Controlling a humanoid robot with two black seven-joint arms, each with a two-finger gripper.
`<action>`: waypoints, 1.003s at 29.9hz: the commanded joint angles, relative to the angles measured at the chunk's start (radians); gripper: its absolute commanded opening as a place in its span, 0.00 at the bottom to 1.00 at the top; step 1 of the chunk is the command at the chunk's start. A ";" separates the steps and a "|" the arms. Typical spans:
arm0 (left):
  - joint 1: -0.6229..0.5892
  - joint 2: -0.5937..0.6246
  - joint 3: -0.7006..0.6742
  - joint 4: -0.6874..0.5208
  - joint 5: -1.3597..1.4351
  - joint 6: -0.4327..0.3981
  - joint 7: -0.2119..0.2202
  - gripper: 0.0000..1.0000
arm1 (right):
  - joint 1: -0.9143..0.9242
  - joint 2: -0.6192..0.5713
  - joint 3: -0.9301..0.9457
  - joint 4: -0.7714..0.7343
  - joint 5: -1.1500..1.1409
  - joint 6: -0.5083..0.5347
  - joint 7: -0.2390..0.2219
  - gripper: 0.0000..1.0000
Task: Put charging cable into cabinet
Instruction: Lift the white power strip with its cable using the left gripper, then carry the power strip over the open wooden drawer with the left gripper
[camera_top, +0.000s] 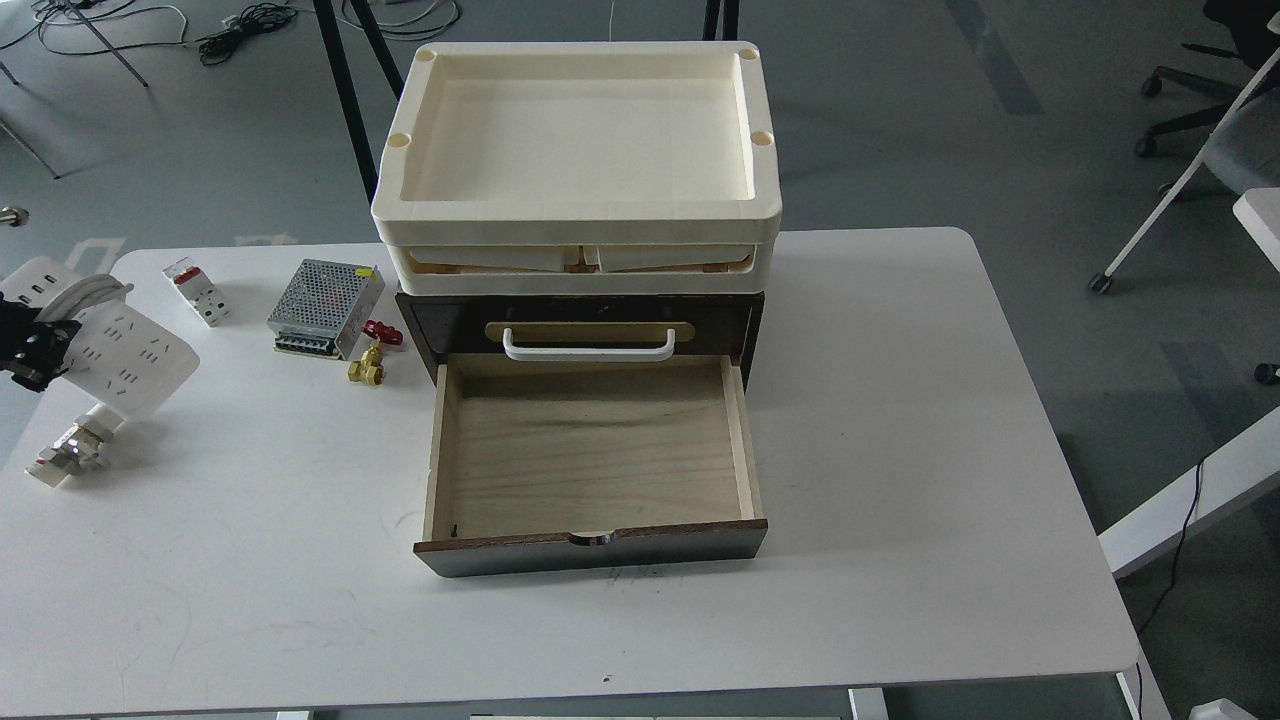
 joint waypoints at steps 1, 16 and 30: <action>0.007 0.205 0.001 -0.307 -0.139 -0.075 0.000 0.00 | -0.001 0.000 0.000 0.000 0.000 0.000 0.000 1.00; 0.073 0.224 0.002 -0.849 -0.814 -0.272 0.000 0.00 | -0.018 -0.005 0.000 -0.002 0.000 0.000 0.000 1.00; 0.085 -0.141 -0.074 -0.696 -0.988 -0.283 0.000 0.00 | -0.040 -0.005 0.000 -0.003 0.000 0.000 0.000 1.00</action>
